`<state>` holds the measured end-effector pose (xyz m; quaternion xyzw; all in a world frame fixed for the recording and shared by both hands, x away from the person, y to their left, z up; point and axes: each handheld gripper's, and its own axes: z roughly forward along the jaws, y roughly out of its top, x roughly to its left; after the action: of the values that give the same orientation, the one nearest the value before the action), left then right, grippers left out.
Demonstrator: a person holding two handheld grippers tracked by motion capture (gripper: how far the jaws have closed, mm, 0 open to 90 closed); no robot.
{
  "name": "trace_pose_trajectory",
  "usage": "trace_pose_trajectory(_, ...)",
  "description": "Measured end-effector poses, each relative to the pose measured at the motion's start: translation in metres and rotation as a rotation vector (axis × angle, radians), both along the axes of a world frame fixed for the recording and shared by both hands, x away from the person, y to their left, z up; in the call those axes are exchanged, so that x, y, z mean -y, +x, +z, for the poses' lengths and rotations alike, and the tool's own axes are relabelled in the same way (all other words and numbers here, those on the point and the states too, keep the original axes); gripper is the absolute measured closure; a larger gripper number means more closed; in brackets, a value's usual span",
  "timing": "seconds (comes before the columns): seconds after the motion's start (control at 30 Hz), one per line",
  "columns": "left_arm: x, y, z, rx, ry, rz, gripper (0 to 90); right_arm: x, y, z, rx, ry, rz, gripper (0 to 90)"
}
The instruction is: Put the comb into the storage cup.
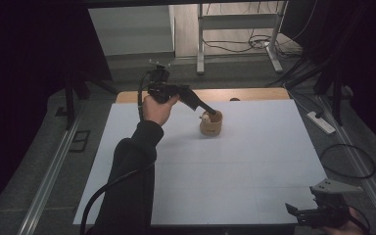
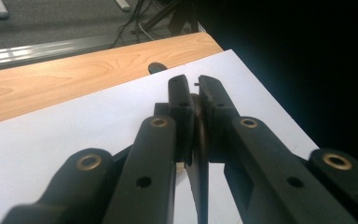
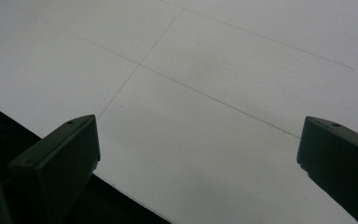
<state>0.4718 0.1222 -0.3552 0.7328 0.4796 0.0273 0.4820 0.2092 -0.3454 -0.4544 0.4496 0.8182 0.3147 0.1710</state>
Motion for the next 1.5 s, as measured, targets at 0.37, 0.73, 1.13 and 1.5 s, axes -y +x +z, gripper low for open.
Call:
trace_pose_trajectory(0.37,0.005,0.007,-0.008,-0.020,0.013,-0.002,83.6,0.000,0.000,0.000,-0.004,0.000,0.005,0.0)
trace_pose_trajectory(0.73,0.011,0.013,-0.014,-0.036,0.026,-0.008,83.6,0.000,0.001,-0.001,-0.011,-0.001,0.009,0.0)
trace_pose_trajectory(1.13,0.015,0.019,-0.022,-0.056,0.036,-0.010,83.6,-0.001,0.001,-0.001,-0.016,-0.005,0.014,0.0)
trace_pose_trajectory(1.5,0.019,0.024,-0.031,-0.070,0.034,-0.009,83.5,-0.001,0.001,-0.001,-0.019,-0.008,0.021,0.0)
